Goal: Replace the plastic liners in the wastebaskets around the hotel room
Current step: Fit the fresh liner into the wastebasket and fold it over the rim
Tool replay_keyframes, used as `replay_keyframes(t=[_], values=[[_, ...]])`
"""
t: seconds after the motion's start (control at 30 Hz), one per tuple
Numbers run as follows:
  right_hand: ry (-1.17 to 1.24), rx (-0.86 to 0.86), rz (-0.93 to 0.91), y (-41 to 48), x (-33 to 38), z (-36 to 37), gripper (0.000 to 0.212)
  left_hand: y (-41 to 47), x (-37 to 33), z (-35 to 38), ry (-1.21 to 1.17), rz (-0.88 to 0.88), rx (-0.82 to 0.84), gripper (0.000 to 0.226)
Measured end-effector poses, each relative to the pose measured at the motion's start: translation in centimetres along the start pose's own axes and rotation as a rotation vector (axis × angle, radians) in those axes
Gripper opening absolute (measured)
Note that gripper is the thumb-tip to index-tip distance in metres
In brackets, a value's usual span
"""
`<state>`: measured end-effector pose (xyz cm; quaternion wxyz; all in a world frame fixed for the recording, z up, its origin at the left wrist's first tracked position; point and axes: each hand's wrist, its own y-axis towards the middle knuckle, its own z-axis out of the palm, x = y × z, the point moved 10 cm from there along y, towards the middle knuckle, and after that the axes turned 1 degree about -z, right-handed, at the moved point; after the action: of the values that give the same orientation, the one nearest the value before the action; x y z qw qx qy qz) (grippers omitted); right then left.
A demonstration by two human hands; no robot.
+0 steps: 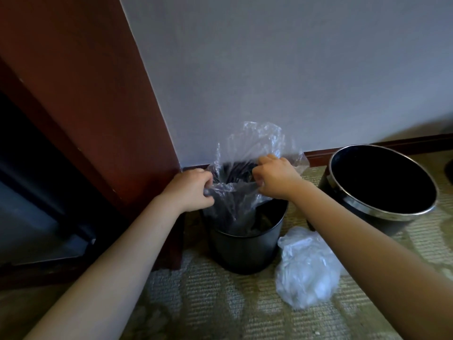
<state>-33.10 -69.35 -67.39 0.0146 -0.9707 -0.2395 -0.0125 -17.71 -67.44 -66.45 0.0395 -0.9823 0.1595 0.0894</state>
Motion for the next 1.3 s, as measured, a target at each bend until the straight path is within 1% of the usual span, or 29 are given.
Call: replay_keyframes(t=[0.03,0.1,0.13,0.17,0.2,0.23,0.27,0.3,0.33,0.37,0.4,0.43,0.47,0.53,0.57,0.6,0.67,0.7,0.77,0.87,0.93,1.0,1.07,1.1,1.17,1.23,1.27,1.3], values=[[0.04,-0.02,0.001,-0.1,-0.1,-0.4,0.009,0.1,-0.4,0.0,0.065,-0.011,0.005,0.033],[0.137,-0.036,-0.003,-0.3,-0.2,-1.1,0.012,0.5,-2.4,-0.6,0.152,0.033,-0.044,0.06],[0.173,-0.038,-0.005,-0.6,-0.1,-1.5,0.012,0.9,-3.7,-0.9,0.174,0.065,-0.069,0.069],[0.196,-0.046,-0.008,-0.8,0.0,-1.8,0.012,1.3,-5.0,-0.9,0.196,0.093,-0.08,0.071],[0.201,-0.068,-0.012,-1.0,0.0,-2.3,0.011,1.6,-6.2,-0.7,0.211,0.119,-0.066,0.066],[0.193,-0.1,-0.017,-1.2,0.0,-2.8,0.011,2.0,-7.2,-0.2,0.208,0.135,-0.027,0.055],[0.182,-0.132,-0.025,-1.5,-0.1,-3.3,0.01,2.2,-7.8,0.6,0.186,0.135,0.039,0.04],[0.18,-0.155,-0.035,-1.8,-0.1,-3.7,0.01,2.3,-7.9,1.8,0.156,0.116,0.131,0.03],[0.188,-0.152,-0.038,-2.1,-0.1,-3.8,0.012,2.2,-7.8,2.8,0.131,0.088,0.216,0.029],[0.191,-0.115,-0.035,-2.3,-0.4,-3.4,0.02,2.0,-7.5,3.6,0.109,0.071,0.261,0.03],[0.175,-0.057,-0.037,-2.6,-0.5,-2.7,0.031,1.9,-7.1,3.6,0.101,0.063,0.259,0.029],[0.125,0.009,-0.041,-2.9,-0.5,-1.7,0.04,1.9,-6.7,3.2,0.099,0.062,0.222,0.027],[0.039,0.076,-0.039,-3.2,-0.7,-0.8,0.042,1.8,-6.2,2.3,0.106,0.058,0.168,0.023],[-0.118,0.15,-0.018,-3.4,-1.5,0.6,0.028,1.7,-4.7,0.1,0.156,0.011,0.043,0.01],[-0.172,0.15,0.007,-3.3,-2.1,0.8,0.023,1.5,-3.7,-0.8,0.197,-0.025,-0.008,0.005],[-0.215,0.121,0.032,-3.2,-2.6,0.6,0.022,1.2,-2.7,-1.6,0.244,-0.057,-0.045,0.006],[-0.266,0.028,0.052,-3.1,-3.4,-0.5,0.025,0.5,-1.2,-2.0,0.327,-0.097,-0.057,0.006],[-0.264,-0.005,0.047,-3.0,-3.5,-1.0,0.027,0.1,-0.8,-1.8,0.347,-0.103,-0.052,0.005],[-0.187,-0.012,0.009,-2.9,-2.8,-1.3,0.027,-0.4,-1.0,-1.2,0.322,-0.075,-0.05,0.014],[-0.037,0.044,-0.047,-3.2,-0.5,-0.7,0.025,-0.6,-2.9,0.2,0.242,0.01,-0.014,0.024],[-0.06,0.064,-0.069,-3.4,0.6,-0.1,0.026,-0.7,-4.0,1.2,0.252,0.032,0.016,0.025],[-0.081,0.019,-0.096,-3.7,1.1,0.2,0.024,-1.0,-4.4,1.8,0.247,0.054,-0.005,0.019],[-0.075,-0.092,-0.162,-4.7,1.7,0.0,0.018,-1.8,-4.4,1.7,0.214,0.106,-0.07,0.012],[-0.07,-0.161,-0.216,-5.6,2.0,-0.1,0.017,-2.5,-4.6,1.6,0.177,0.165,-0.112,0.013],[-0.038,-0.299,-0.313,-7.9,2.4,-0.2,0.021,-4.7,-5.6,1.5,0.147,0.345,-0.206,0.019],[-0.031,-0.359,-0.376,-10.3,2.3,0.6,0.023,-7.1,-6.5,1.9,0.198,0.466,-0.264,0.014],[-0.036,-0.379,-0.396,-11.4,2.1,1.2,0.023,-8.0,-6.6,2.8,0.248,0.495,-0.264,0.011],[-0.04,-0.393,-0.406,-12.3,1.9,1.7,0.021,-8.7,-6.5,4.0,0.299,0.503,-0.24,0.012]])
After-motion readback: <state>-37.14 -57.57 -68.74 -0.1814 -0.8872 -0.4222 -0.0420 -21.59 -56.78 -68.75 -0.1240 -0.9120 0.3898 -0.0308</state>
